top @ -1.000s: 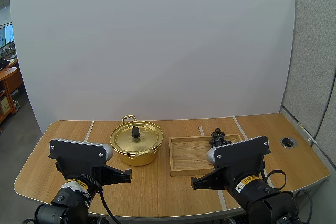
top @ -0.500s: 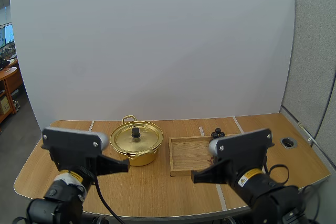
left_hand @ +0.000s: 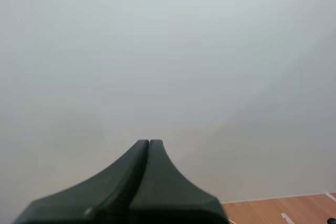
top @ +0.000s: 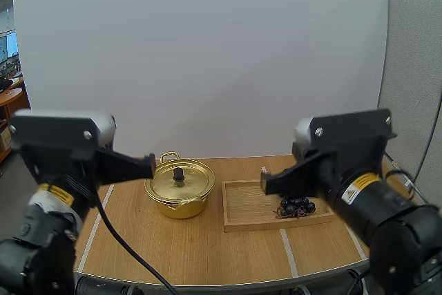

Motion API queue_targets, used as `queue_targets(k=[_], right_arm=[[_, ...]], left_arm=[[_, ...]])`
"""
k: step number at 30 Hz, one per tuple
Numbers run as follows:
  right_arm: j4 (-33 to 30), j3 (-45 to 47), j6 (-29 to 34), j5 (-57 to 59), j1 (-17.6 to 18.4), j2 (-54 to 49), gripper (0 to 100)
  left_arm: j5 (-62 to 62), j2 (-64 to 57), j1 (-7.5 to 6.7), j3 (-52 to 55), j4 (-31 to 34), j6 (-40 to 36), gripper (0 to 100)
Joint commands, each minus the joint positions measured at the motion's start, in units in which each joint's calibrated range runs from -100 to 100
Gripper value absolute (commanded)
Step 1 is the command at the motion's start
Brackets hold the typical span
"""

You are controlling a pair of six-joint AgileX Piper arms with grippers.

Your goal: Open the pot, put the grape inside, and close it

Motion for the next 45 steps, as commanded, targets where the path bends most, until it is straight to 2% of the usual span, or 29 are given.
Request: queue_targets(k=[1,5,11,17,24,29,34,38,40,41,42,43,45], right_arm=[[-0.5,-4.8,0.2,7.9,-0.2,-0.2,0],[-0.4,-9.0,0.2,16.4,-0.2,-0.2,0],[-0.6,-9.8,0.3,20.0,-0.2,2.0,0],[-2.6,-9.8,1.6,20.3,-0.2,9.9,0],[-13.6,-11.4,9.5,16.8,-0.2,20.7,0],[-14.1,-14.0,9.6,16.5,-0.2,28.5,0],[-15.0,-16.6,14.7,15.1,-0.2,36.9,0],[-15.0,-16.6,15.5,13.8,-0.2,41.2,0],[-15.0,-16.6,15.5,13.8,-0.2,42.3,0],[-15.0,-16.6,15.5,14.0,-0.2,42.7,0],[-15.0,-16.6,15.5,14.0,-0.2,42.7,5],[-15.0,-16.6,15.5,14.0,-0.2,42.7,12],[-15.4,-16.6,15.5,13.8,-0.2,42.7,36]], left_arm=[[7.6,0.0,0.01,-4.1,0.8,-0.2,0],[13.7,0.0,0.01,-7.4,0.8,-0.1,0],[16.0,4.9,0.01,-9.4,0.6,2.6,0],[15.8,19.8,0.01,-15.2,0.5,2.9,0],[15.8,36.5,0.01,-23.5,0.3,3.1,0],[15.2,45.8,0.01,-28.0,0.2,3.1,0],[15.2,54.4,-0.06,-32.2,-0.5,4.6,0],[15.5,59.2,-0.06,-34.1,-0.5,5.2,0],[15.5,60.7,-0.06,-34.2,-0.5,5.1,5],[15.5,61.2,-0.06,-34.2,-0.5,5.0,11],[15.3,61.9,-0.06,-34.2,-0.5,5.0,20],[15.3,62.6,-0.06,-34.2,-0.5,5.0,28],[15.2,63.8,-0.06,-34.2,-0.5,5.0,55]])
